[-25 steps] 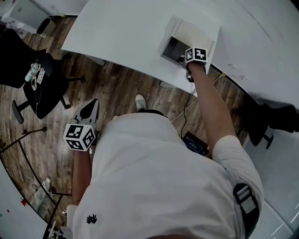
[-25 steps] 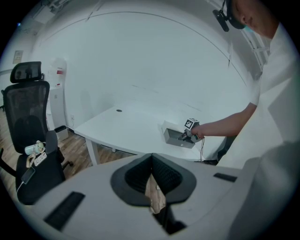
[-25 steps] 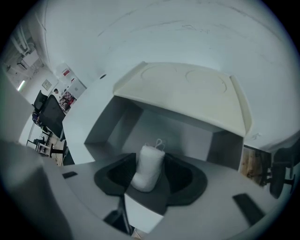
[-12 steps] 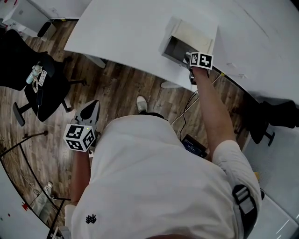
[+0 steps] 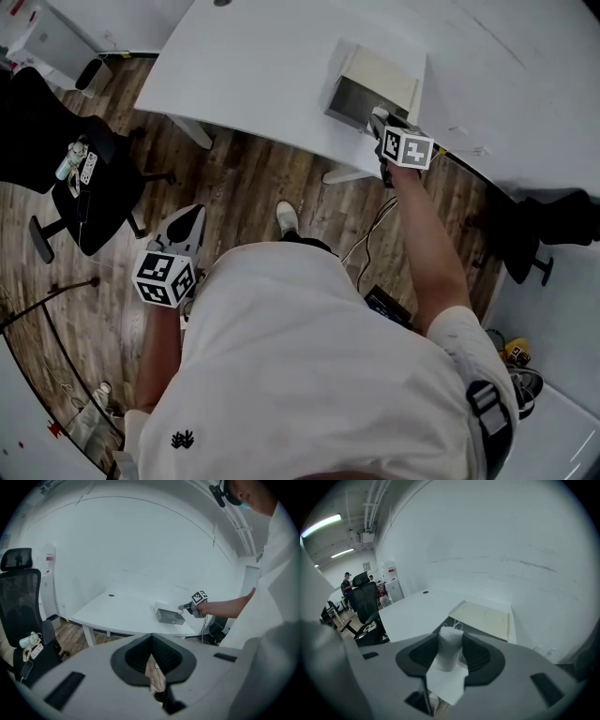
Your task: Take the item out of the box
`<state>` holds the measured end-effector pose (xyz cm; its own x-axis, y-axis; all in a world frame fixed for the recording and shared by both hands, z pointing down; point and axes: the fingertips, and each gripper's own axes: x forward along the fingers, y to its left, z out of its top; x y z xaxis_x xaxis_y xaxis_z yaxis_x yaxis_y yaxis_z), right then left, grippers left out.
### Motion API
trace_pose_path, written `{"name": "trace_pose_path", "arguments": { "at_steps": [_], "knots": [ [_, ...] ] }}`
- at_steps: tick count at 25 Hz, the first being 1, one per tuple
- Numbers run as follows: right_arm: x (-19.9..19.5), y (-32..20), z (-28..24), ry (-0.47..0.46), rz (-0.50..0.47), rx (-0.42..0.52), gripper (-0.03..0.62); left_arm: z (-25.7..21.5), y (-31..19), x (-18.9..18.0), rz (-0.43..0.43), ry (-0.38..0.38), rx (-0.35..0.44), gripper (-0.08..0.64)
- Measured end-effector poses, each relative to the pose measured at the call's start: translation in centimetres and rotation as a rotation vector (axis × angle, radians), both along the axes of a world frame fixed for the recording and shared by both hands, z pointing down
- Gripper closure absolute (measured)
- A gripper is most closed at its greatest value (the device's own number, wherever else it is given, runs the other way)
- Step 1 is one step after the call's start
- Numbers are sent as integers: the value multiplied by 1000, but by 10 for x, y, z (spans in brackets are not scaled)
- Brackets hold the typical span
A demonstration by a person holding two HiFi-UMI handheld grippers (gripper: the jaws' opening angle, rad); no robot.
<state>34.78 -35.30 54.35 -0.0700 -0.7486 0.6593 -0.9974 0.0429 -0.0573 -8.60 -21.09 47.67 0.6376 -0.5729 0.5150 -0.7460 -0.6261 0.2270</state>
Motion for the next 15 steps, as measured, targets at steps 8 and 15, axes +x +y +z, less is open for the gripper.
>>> {"name": "trace_pose_path", "arguments": {
  "at_steps": [8, 15],
  "knots": [
    [-65, 49, -51, 22, -109, 111, 423, -2, 20, -18, 40, 21, 2, 554],
    [-126, 102, -81, 17, -162, 173, 423, 1, 43, -38, 71, 36, 0, 554]
  ]
}}
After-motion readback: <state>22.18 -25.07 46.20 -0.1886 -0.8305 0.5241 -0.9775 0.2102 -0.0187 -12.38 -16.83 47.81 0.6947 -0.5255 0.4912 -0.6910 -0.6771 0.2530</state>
